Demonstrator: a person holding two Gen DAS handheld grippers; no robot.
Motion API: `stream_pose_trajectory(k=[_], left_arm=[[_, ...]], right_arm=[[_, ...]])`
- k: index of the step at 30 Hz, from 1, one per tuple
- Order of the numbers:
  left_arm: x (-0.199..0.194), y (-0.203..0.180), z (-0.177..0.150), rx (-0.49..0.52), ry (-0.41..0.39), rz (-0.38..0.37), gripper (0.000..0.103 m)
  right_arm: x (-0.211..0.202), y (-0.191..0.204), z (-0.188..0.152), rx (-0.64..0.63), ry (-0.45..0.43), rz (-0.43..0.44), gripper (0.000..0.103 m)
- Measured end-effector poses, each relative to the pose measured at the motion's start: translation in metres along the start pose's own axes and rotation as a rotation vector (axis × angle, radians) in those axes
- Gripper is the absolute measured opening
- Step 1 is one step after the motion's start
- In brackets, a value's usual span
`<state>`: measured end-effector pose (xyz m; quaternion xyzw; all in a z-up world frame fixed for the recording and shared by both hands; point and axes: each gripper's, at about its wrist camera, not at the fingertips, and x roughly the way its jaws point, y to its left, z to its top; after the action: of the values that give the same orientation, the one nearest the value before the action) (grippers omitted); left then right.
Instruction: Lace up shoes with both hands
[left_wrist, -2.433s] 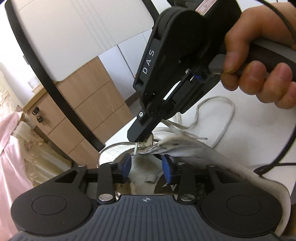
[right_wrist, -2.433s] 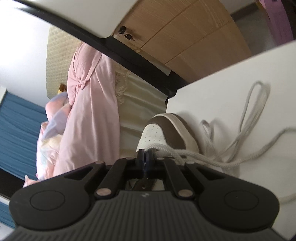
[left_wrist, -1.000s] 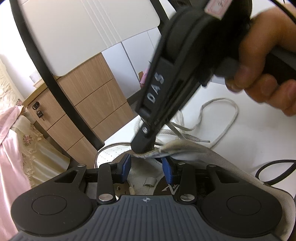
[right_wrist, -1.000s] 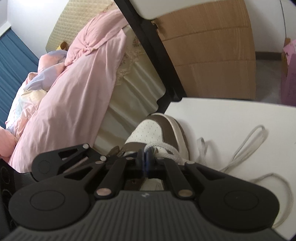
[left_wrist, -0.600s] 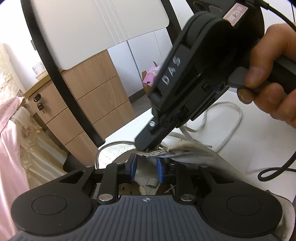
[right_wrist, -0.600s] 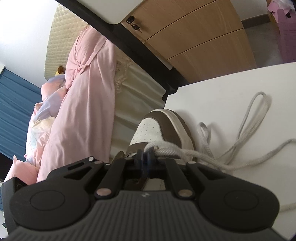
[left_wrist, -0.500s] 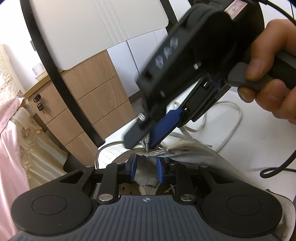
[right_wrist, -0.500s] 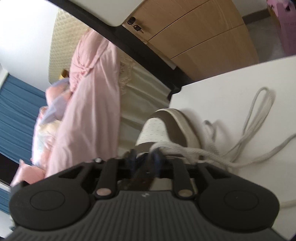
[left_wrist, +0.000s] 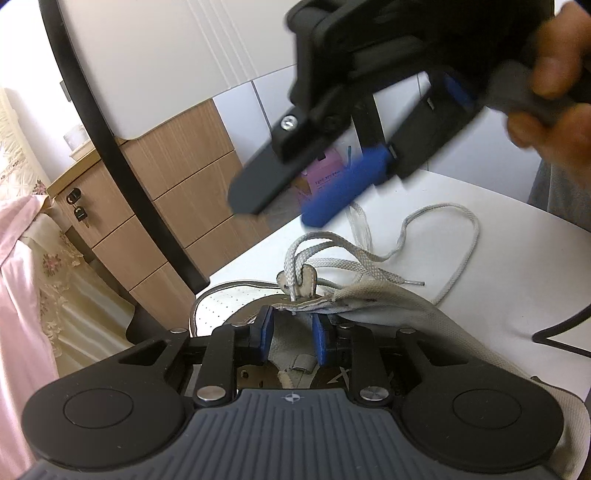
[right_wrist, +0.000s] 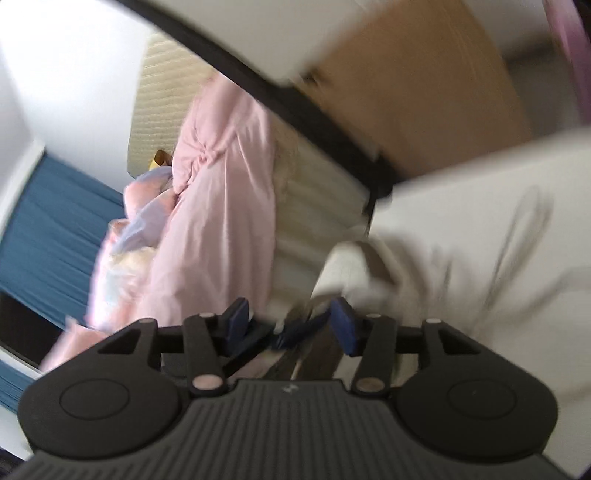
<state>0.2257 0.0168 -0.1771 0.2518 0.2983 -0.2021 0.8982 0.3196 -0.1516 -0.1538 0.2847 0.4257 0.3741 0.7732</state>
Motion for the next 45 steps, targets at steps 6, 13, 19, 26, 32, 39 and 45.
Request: stream_pose_trajectory(k=[6,13,19,26,32,39,45], left_arm=[[0.001,0.001,0.0,0.001,0.0,-0.002,0.026],[0.001,0.003,0.0,0.002,-0.003,-0.003,0.026],[0.0,0.003,0.0,0.006,-0.004,-0.002,0.026],[-0.001,0.001,-0.001,0.017,-0.005,0.002,0.026],[-0.001,0.0,0.0,0.019,-0.004,0.003,0.026],[-0.002,-0.003,-0.001,0.021,-0.004,0.005,0.026],[-0.003,-0.004,-0.001,0.026,-0.005,0.006,0.026]], right_arm=[[0.023,0.023,-0.001,-0.289,0.004,-0.284,0.05],[0.04,0.035,-0.01,-0.405,0.036,-0.358,0.05],[0.045,0.035,-0.013,-0.47,0.034,-0.405,0.05],[0.051,0.032,-0.015,-0.497,0.07,-0.404,0.045],[0.044,0.031,-0.012,-0.443,0.046,-0.302,0.042],[0.038,0.028,-0.005,-0.443,0.012,-0.35,0.043],[0.045,0.036,-0.011,-0.541,0.045,-0.392,0.043]])
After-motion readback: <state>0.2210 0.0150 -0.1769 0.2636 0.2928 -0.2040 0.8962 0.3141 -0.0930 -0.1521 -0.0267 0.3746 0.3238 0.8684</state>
